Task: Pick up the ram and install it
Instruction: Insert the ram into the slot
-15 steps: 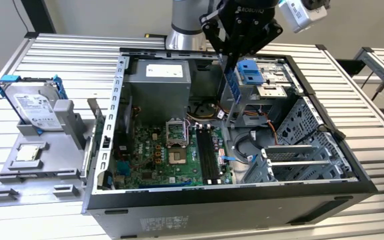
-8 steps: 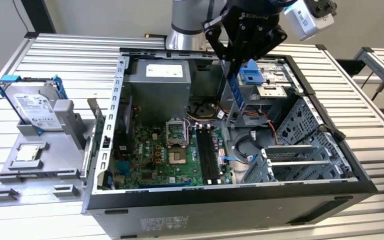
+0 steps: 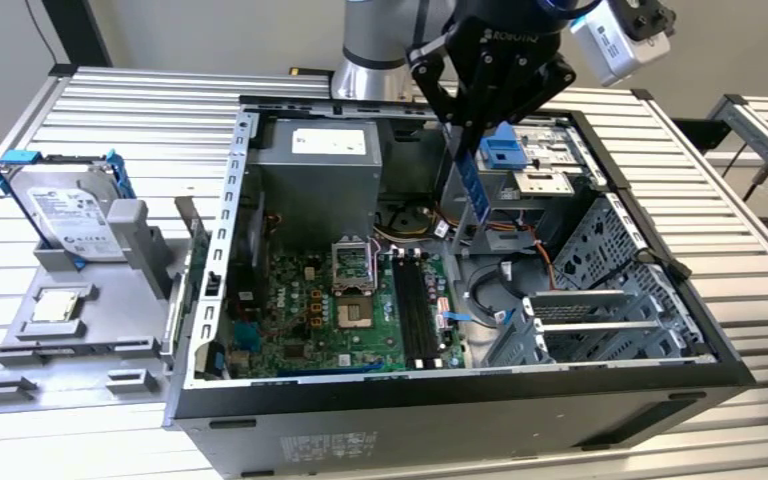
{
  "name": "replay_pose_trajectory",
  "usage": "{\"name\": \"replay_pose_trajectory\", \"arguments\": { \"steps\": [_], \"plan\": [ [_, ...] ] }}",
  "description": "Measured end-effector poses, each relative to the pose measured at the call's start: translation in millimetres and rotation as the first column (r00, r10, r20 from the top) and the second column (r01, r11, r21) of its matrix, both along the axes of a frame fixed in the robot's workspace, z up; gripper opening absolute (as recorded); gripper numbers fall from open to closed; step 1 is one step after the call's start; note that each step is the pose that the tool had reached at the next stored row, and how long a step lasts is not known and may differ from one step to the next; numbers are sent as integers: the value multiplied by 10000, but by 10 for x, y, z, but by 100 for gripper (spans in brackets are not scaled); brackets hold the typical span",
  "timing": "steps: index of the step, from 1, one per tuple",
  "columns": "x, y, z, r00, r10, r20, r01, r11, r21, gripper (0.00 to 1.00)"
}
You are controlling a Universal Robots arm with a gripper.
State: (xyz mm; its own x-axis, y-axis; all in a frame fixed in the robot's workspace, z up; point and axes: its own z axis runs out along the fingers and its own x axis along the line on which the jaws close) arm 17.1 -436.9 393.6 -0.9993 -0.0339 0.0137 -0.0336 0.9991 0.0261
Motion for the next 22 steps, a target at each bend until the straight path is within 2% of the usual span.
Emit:
{"name": "replay_pose_trajectory", "arguments": {
  "steps": [22],
  "plan": [
    [11, -5, -76, 10000, 0, 0, 0, 10000, 2, 0]
  ]
}}
